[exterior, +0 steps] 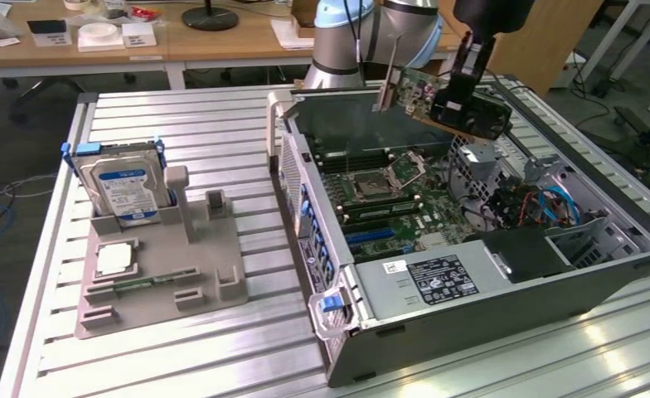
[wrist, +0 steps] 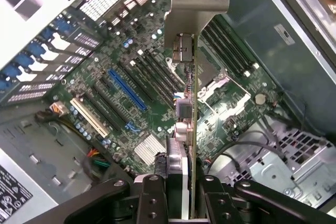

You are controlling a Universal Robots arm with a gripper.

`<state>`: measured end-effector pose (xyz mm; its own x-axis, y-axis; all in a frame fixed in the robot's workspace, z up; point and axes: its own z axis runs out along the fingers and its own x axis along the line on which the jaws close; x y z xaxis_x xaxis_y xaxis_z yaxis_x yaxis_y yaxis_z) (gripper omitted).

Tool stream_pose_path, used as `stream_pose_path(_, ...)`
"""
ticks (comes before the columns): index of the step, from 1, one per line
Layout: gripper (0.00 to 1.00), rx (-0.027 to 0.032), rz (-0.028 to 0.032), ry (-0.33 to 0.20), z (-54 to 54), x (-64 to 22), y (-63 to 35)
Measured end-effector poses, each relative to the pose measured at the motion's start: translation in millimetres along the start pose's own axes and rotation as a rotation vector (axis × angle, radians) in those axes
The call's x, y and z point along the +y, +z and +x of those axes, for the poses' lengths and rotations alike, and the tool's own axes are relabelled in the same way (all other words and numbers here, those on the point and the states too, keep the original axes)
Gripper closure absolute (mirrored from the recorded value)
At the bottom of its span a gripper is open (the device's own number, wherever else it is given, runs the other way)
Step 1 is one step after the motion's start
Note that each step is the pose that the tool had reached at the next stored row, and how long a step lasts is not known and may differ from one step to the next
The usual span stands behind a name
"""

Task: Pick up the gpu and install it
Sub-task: 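Insert the gpu into the slot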

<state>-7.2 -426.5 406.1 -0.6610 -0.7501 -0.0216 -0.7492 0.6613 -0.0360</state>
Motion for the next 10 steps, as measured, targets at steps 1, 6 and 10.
stream_pose_path(1,0.72,-0.0005,-0.0004,-0.014,0.0,0.0,0.0)
stream_pose_path(6,0.72,-0.003,-0.0018,-0.084,0.0,0.0,0.0)
stream_pose_path(10,0.72,-0.005,-0.003,-0.14,0.0,0.0,0.0)
